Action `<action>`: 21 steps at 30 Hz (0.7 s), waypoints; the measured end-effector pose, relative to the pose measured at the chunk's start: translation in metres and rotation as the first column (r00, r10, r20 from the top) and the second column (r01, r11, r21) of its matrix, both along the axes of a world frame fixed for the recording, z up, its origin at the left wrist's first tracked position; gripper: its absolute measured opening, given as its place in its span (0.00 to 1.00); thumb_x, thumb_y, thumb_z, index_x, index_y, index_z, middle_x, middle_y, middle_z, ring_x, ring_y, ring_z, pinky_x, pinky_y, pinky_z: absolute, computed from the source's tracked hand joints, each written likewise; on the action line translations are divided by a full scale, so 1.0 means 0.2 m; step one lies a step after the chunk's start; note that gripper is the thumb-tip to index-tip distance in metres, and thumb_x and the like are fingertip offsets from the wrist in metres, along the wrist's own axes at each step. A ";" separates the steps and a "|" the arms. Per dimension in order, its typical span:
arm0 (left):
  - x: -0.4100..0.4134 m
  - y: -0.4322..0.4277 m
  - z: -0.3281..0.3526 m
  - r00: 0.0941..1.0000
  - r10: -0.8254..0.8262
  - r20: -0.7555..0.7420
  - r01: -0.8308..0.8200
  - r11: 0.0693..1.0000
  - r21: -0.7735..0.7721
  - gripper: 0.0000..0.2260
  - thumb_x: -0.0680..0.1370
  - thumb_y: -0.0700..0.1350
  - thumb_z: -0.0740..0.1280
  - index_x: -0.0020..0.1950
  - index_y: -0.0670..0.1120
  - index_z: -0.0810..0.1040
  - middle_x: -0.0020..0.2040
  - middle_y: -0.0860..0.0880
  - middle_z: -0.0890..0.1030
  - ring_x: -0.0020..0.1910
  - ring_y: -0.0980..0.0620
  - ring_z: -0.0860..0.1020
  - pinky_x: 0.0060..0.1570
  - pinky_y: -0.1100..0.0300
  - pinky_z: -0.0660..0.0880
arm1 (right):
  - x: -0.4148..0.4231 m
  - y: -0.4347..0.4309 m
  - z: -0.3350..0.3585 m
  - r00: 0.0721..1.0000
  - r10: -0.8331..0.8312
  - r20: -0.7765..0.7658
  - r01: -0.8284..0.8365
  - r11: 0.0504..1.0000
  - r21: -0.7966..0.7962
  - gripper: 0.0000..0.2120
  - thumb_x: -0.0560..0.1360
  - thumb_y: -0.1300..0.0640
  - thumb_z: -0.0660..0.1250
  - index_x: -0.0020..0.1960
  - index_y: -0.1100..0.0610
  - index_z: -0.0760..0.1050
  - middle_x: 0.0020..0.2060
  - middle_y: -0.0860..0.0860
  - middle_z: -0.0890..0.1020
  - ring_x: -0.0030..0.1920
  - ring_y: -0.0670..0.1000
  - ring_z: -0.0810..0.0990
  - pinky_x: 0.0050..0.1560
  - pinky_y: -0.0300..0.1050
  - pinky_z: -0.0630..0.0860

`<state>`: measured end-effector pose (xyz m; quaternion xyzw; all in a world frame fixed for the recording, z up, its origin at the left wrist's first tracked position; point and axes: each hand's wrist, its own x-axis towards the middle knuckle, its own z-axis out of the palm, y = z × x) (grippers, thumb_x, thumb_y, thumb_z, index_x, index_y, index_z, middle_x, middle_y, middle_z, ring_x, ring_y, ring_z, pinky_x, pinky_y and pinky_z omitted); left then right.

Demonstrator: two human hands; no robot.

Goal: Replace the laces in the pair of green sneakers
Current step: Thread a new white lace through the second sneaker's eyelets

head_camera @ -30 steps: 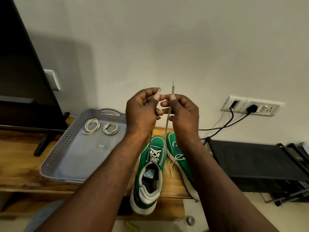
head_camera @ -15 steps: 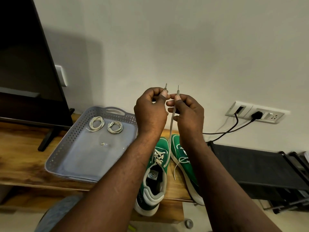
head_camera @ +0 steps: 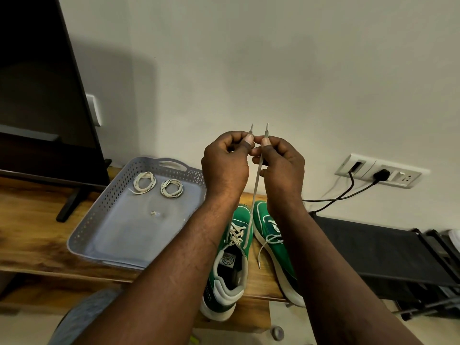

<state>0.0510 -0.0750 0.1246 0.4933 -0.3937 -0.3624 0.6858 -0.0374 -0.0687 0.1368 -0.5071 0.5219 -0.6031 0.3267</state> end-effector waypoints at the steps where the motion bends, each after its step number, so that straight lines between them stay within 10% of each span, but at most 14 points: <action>1: 0.00 0.00 0.00 1.000 0.002 -0.008 -0.002 1.000 0.001 0.04 0.81 0.47 0.72 0.52 0.52 0.87 0.45 0.56 0.87 0.48 0.59 0.84 0.53 0.52 0.82 | 0.00 0.00 0.00 1.000 0.001 0.000 -0.001 1.000 0.001 0.10 0.84 0.55 0.65 0.53 0.51 0.86 0.40 0.50 0.87 0.43 0.46 0.83 0.48 0.47 0.76; 21: 0.13 0.01 -0.07 0.954 -0.299 0.011 0.297 0.951 0.093 0.04 0.75 0.40 0.78 0.46 0.40 0.86 0.44 0.48 0.87 0.39 0.62 0.83 0.34 0.74 0.73 | -0.16 0.05 -0.09 0.822 0.019 -0.570 -0.055 0.997 -0.046 0.08 0.82 0.57 0.69 0.60 0.50 0.82 0.38 0.42 0.85 0.43 0.39 0.81 0.44 0.38 0.75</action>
